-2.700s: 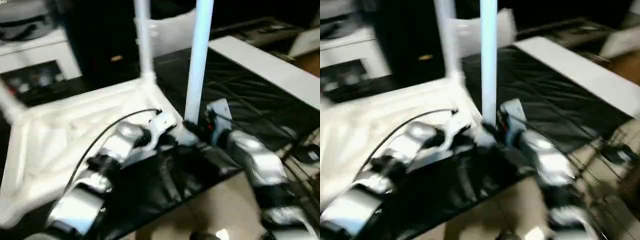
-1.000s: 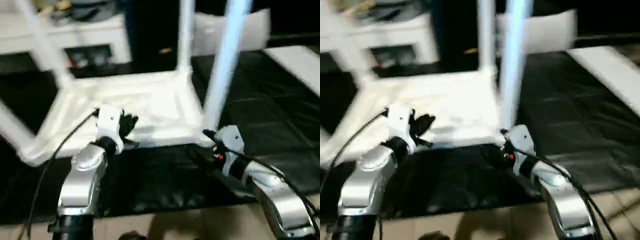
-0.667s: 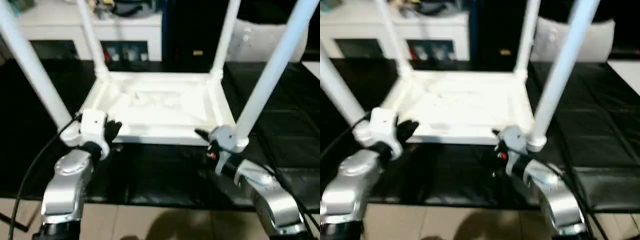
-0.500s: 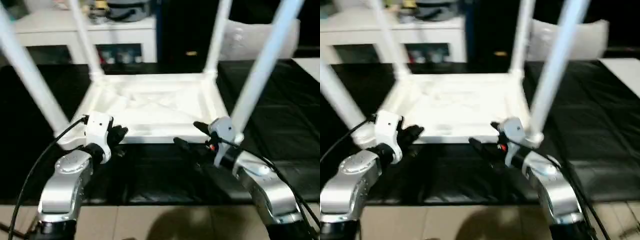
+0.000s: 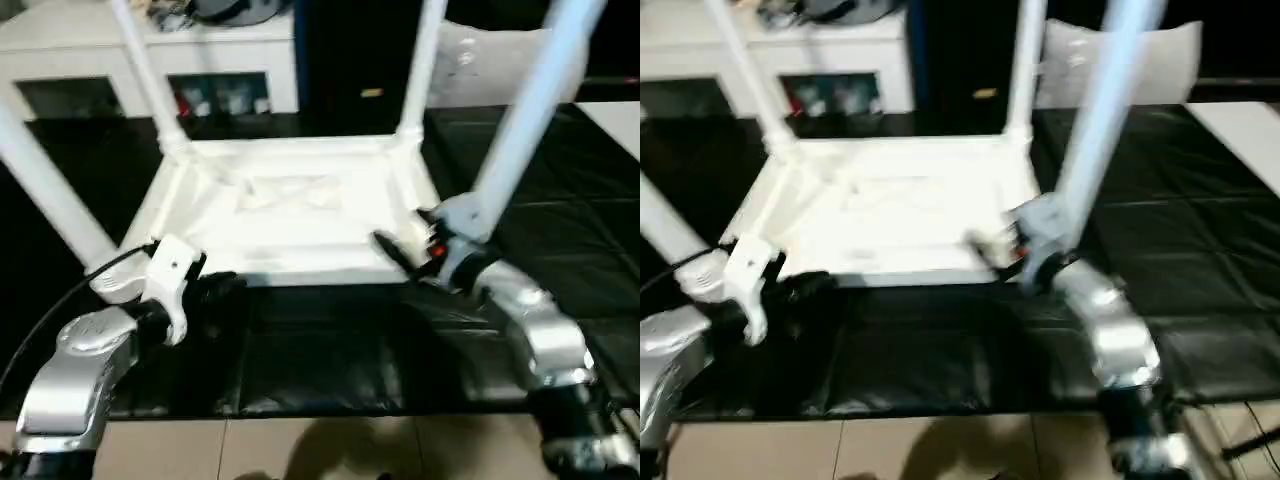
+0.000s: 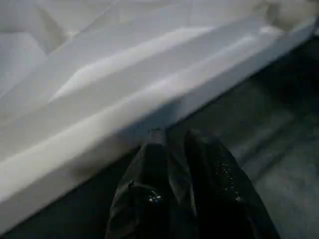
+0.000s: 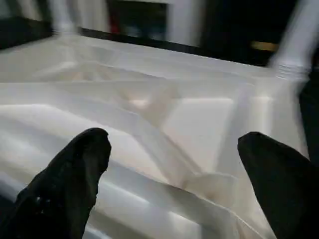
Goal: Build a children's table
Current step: Rotate table base
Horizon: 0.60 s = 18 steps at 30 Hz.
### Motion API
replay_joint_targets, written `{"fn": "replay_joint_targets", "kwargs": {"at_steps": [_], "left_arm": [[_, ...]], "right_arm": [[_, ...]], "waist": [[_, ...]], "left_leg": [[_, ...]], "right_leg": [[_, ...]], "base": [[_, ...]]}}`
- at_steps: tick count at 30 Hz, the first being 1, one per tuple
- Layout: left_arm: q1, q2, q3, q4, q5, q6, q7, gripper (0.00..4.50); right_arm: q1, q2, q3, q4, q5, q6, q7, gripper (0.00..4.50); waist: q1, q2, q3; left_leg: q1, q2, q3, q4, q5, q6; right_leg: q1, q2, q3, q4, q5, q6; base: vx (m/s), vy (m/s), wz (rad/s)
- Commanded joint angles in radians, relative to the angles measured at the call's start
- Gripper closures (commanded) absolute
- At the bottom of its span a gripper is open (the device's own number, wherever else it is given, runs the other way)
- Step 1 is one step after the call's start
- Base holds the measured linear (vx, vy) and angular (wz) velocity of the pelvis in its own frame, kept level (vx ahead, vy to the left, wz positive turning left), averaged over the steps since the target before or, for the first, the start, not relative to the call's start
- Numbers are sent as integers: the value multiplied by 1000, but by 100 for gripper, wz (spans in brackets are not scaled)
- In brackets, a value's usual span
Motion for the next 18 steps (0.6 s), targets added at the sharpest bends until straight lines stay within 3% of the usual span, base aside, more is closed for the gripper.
{"fn": "replay_joint_targets", "kwargs": {"at_steps": [1,3,5,6,8,14,18], "left_arm": [[15,18,16,-5,-4,-18,-14,352],[37,31,31,-2,-11,-39,-27,341],[43,36,38,2,-16,-51,-32,326],[60,58,63,20,-17,-84,-39,317],[103,105,96,20,-20,-105,-75,317],[200,219,146,1,-62,-104,-191,297],[197,268,212,60,-93,-111,-224,297]], "right_arm": [[-4,-28,-52,29,-5,-8,-28,0],[-9,-46,-86,63,-3,-20,-56,0],[-12,-50,-96,78,-3,-30,-61,0],[-14,-65,-109,112,-6,-57,-66,0],[-3,-71,-108,114,0,-75,-42,0],[41,-39,-71,50,29,-76,33,0],[75,-25,-22,13,28,-89,77,0]], "waist": [[-3,-6,-66],[-2,-18,-58],[-1,-14,-55],[-3,-25,-55],[-6,-24,-53],[-11,-25,-50],[-13,-23,-49]], "left_leg": [[6,69,-13,-78,-83,121],[8,71,-11,-88,-162,83],[13,69,-12,-91,-216,54],[8,69,-14,-93,-226,47],[6,69,-16,-95,-246,42],[10,74,-16,-101,-254,44],[11,74,-14,-103,-267,42]], "right_leg": [[56,-62,57,-58,-156,-254],[54,-62,59,-69,-249,-223],[51,-63,60,-76,-316,-202],[54,-65,59,-78,-333,-191],[52,-66,60,-79,-384,-167],[46,-63,64,-78,-355,-175],[44,-62,65,-76,-340,-189]], "base": [[0,0,0],[0,0,0],[0,0,0],[0,0,0],[0,0,0],[0,0,0],[0,0,0]]}}
